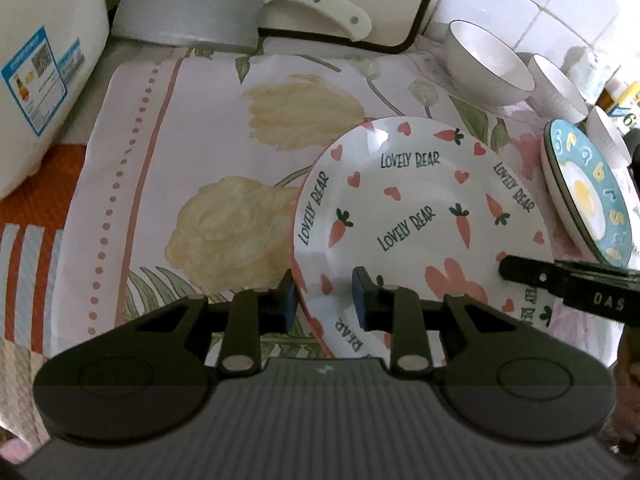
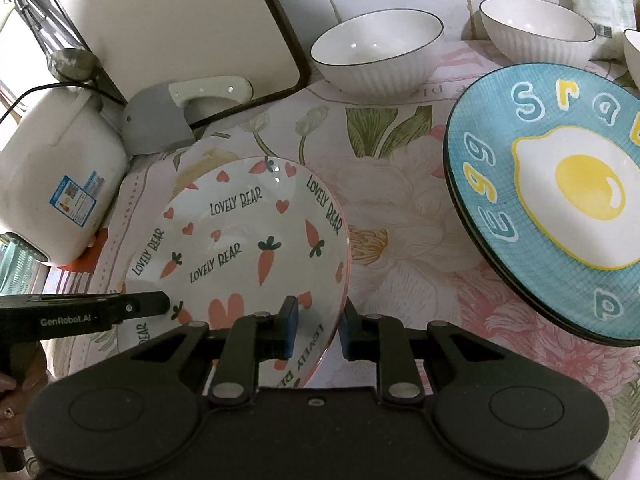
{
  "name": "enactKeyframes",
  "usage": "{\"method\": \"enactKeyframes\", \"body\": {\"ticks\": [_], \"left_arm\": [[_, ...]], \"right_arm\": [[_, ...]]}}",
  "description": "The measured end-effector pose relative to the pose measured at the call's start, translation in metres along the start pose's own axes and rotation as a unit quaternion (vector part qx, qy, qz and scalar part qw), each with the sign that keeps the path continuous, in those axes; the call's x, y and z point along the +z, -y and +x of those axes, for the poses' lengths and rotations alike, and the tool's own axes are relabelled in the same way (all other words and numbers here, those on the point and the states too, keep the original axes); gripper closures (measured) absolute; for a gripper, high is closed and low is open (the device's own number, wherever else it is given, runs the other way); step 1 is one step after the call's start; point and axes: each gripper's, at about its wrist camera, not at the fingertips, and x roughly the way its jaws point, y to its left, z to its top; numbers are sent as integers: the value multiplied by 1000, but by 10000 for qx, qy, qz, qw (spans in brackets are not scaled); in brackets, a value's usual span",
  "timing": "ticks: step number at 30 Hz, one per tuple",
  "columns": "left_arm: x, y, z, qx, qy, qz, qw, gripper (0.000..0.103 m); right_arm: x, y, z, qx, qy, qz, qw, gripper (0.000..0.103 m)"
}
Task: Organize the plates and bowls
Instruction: 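Lift the bunny plate with the right tool toward the egg plate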
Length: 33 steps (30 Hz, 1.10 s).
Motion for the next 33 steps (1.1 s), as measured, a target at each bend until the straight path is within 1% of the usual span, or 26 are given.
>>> {"method": "enactKeyframes", "body": {"ticks": [3, 5, 8, 10, 13, 19, 25, 29, 33], "left_arm": [[2, 4, 1, 101, -89, 90, 9999, 76], [3, 7, 1, 116, -170, 148, 9997, 76], [4, 7, 1, 11, -279, 103, 9996, 76], [1, 10, -4, -13, -257, 176, 9995, 76], [-1, 14, -12, 25, -180, 236, 9996, 76], [-1, 19, -26, -89, -201, 192, 9996, 76], [-1, 30, -49, -136, -121, 246, 9995, 76], [2, 42, -67, -139, -93, 350, 9992, 76], [4, 57, -87, -105, 61, 547, 9984, 76]], "right_arm": [[6, 1, 1, 1, -198, 134, 9997, 79], [9, 4, 0, 4, -359, 362, 9987, 80], [10, -1, -6, -68, -419, 190, 9989, 80], [12, -2, -12, -91, -466, 126, 9988, 80], [17, -5, -21, -9, -564, -74, 9984, 80], [19, -9, -41, -34, -544, -229, 9983, 80], [20, -16, -68, -49, -484, -349, 9982, 80], [21, -13, -88, 13, -456, -221, 9987, 80], [20, -8, -110, 172, -378, -26, 9991, 80]]}}
